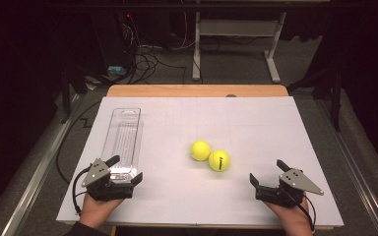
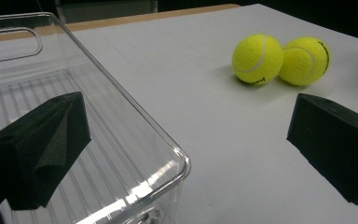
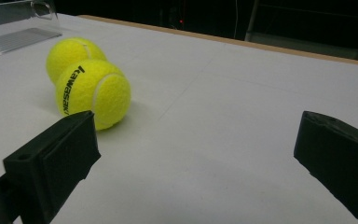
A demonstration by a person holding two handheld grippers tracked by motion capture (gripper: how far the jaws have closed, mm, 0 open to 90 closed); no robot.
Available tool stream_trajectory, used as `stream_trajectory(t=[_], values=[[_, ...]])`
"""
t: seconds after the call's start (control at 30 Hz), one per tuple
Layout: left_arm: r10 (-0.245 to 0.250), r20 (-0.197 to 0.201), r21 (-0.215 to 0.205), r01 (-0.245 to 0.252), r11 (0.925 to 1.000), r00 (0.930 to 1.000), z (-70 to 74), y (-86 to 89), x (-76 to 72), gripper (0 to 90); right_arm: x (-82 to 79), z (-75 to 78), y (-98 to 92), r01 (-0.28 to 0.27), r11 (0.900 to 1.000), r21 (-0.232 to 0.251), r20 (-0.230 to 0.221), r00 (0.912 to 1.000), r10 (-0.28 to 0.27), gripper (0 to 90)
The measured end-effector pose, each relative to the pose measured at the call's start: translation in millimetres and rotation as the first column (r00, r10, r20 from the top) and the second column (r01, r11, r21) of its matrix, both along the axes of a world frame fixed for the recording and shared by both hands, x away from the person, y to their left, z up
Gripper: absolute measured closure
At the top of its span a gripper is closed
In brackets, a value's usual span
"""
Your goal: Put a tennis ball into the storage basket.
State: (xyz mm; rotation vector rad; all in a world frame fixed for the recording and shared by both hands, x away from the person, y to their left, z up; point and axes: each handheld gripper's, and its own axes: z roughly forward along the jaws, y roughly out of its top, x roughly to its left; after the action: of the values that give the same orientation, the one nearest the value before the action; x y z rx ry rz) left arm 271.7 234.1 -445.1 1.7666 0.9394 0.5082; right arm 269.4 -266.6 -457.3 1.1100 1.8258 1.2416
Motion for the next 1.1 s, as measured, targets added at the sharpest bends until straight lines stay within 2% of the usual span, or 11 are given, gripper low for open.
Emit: stream_trajectory(t=[0.37, 0.7, 0.83, 1.1], values=[[0.003, 0.013, -0.03, -0.003, 0.9996, 0.9999, 0.7, 0.5, -0.6, 0.1, 1.1, -0.8, -2.0, -0.002, 1.0, 0.004, 0.001, 1.0, 0.002, 0.0], [-0.012, 0.017, -0.037, 0.013, 0.9992, 0.9998, 0.8, -0.7, -0.5, 0.6, 0.4, 0.1, -0.4, -0.01, 1.0, 0.01, 0.0, 0.9999, 0.01, 0.0], [-0.031, 0.013, -0.041, 0.032, 0.9986, 0.9994, 2.9, -6.8, -0.5, 0.6, 0.9, -0.5, -0.1, -0.014, 1.0, 0.011, -0.003, 0.9999, 0.014, 0.0], [-0.082, 0.007, -0.008, 0.082, 0.9966, 0.9966, 6.4, -28.0, -1.7, 0.6, 1.1, -0.6, 2.0, -0.027, 1.0, 0.007, -0.002, 0.9996, 0.027, 0.0]])
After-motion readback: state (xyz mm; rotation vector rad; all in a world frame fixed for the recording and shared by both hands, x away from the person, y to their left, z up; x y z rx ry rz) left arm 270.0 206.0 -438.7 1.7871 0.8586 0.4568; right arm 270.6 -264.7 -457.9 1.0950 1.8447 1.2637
